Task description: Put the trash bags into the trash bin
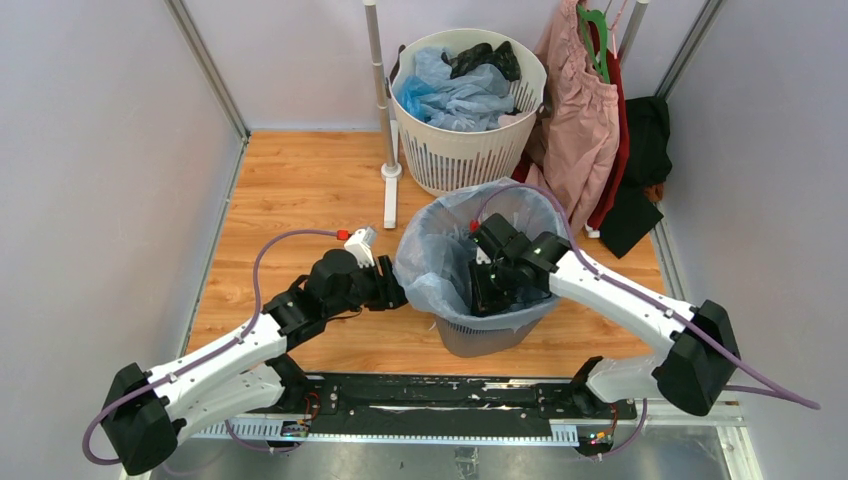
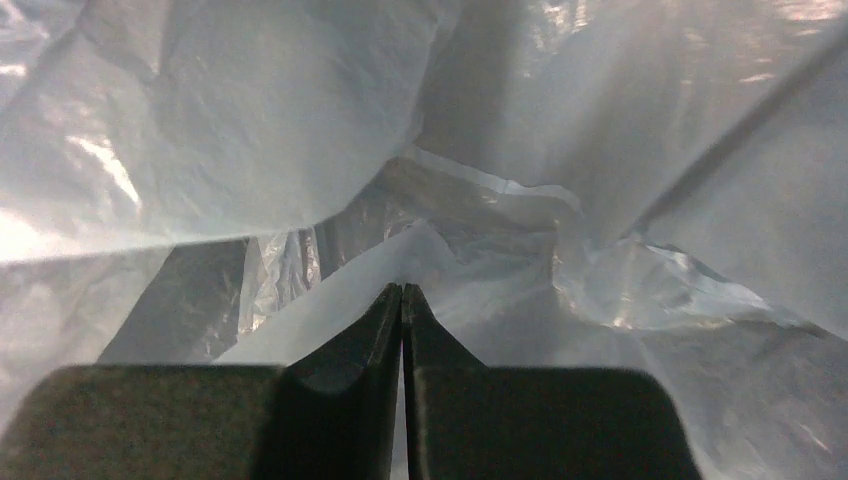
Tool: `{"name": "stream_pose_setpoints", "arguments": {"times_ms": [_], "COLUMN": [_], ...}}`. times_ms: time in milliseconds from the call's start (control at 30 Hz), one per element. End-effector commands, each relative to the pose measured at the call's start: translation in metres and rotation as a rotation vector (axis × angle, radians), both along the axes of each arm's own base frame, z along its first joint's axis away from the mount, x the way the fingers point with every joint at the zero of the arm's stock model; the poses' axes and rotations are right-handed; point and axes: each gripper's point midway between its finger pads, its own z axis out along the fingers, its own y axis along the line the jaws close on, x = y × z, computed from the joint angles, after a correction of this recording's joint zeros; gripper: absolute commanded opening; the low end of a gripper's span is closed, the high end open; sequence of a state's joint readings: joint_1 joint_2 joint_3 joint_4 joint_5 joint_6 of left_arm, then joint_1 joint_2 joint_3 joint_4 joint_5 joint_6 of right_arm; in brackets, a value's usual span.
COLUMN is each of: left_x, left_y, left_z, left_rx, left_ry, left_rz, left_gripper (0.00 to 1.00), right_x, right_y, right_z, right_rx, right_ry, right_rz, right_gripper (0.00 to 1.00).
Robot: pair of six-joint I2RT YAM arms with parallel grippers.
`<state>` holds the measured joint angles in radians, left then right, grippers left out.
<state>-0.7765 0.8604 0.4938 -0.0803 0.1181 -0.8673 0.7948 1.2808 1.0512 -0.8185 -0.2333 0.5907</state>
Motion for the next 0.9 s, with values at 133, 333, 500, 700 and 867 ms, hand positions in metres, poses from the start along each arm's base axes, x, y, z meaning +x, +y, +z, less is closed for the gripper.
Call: {"name": "stream_pose_setpoints", "arguments": {"times_ms": [133,333,500,700,867], "left_x": [0.001,0.0,-0.001,-0.001,0.0], "left_y": [-0.002,-0.002,-0.001,0.0,0.0], "left_z": [0.013,0.015,0.015,0.015,0.015], "left_rx": [-0.01,-0.016,-0.014,-0.017,-0.017], "left_ry": [-0.031,-0.033,-0.035,-0.035,-0.038], "left_rz": [-0.004,-0.008,-0.005,-0.004,-0.004], "left_gripper": [0.49,0.49,0.48,0.48,0.48], "right_x": [-0.015,-0.023,-0.023,-0.023,-0.031], "right_y": [0.022,0.017,0.018,0.025,0.038], "right_z": [-0.04,-0.066,-0.066,-0.063,-0.074], "right_rx": [0.041,-0.023,-0.019,-0.008,-0.017], "right_ry": [0.087,0.131,0.133,0.142,0.175], "right_rz": [-0.036,-0.025,-0.02,0.011,0.064], "right_gripper": [0.07,0.06,0.06,0.07,0.07]}}
